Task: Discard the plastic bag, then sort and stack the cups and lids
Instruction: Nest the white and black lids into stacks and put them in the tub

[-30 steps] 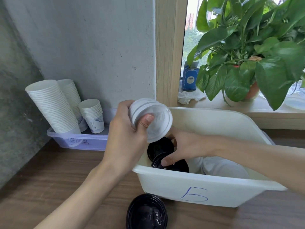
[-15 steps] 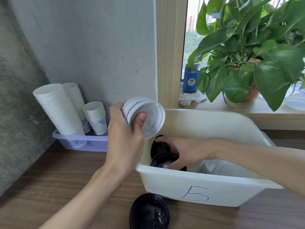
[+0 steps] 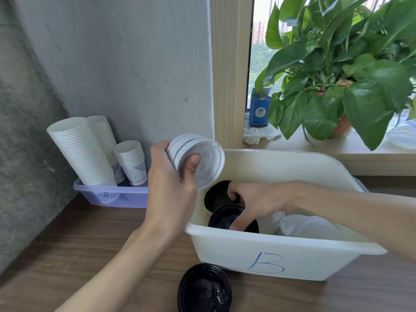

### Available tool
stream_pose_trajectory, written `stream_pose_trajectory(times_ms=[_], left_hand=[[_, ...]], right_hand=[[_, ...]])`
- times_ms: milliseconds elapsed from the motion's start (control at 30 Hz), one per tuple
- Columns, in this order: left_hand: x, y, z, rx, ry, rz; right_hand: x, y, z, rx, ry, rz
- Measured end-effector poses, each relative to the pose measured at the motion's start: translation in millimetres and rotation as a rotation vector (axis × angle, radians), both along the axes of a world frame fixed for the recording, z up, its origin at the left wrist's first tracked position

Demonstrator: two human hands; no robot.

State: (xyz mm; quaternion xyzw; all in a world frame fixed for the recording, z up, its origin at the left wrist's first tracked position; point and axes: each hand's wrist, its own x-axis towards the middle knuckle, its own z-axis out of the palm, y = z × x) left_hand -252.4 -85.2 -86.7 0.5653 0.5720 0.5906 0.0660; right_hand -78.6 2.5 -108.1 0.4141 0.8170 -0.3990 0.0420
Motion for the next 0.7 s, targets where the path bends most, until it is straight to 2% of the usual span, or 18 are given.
stream_pose_trajectory(times_ms=[200, 467, 700], left_hand=[[-1, 4, 1, -0.013, 0.009, 0.018], [0, 28, 3, -0.038, -0.016, 0.06], [3, 27, 11, -0.024, -0.061, 0.066]], right_hand=[[-2, 10, 6, 0.019, 0.097, -0.034], [3, 27, 23, 0.063, 0.066, -0.056], [43, 1, 82, 0.101, 0.338, -0.257]])
